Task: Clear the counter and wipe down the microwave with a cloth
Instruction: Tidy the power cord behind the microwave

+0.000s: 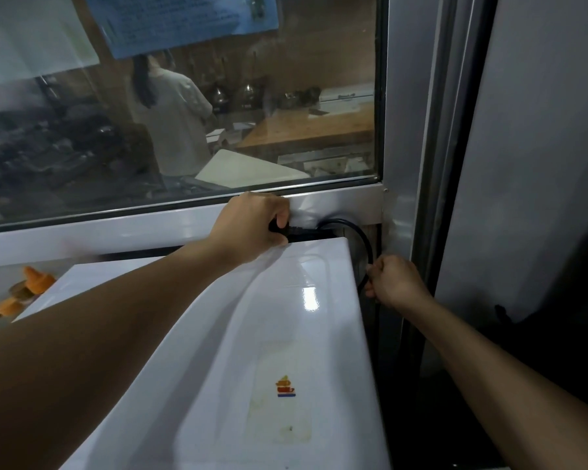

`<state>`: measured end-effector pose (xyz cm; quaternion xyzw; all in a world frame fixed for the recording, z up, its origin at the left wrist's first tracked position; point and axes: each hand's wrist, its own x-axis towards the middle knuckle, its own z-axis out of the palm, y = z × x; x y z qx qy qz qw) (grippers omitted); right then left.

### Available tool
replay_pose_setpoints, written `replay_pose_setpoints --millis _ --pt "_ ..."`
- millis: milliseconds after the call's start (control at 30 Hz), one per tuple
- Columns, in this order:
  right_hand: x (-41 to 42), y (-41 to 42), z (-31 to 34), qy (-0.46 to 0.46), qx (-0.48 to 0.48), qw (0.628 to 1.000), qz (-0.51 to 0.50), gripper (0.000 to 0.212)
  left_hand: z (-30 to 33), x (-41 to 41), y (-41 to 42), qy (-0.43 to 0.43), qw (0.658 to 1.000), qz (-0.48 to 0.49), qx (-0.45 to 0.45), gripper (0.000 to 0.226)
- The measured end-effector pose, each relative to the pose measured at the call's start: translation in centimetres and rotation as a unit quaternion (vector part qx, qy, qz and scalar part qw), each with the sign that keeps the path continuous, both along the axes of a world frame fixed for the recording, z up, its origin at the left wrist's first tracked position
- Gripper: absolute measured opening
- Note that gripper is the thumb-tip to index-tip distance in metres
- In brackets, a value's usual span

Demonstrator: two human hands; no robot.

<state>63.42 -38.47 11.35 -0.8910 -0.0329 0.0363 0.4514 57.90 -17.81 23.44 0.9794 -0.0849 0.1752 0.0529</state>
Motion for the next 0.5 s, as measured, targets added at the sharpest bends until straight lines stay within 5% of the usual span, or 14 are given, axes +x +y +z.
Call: replay_pose_setpoints --millis 167,500 --pt "-0.2 -0.1 0.0 0.003 -0.002 1.0 0.002 0.032 -0.6 -0.1 0.3 -0.025 0.998 0.0 0.051 0.015" --pt "-0.5 0.4 0.5 0.022 0.043 0.999 0.022 0.033 -0.5 -0.6 0.8 -0.013 0.999 0.046 0.004 0.009"
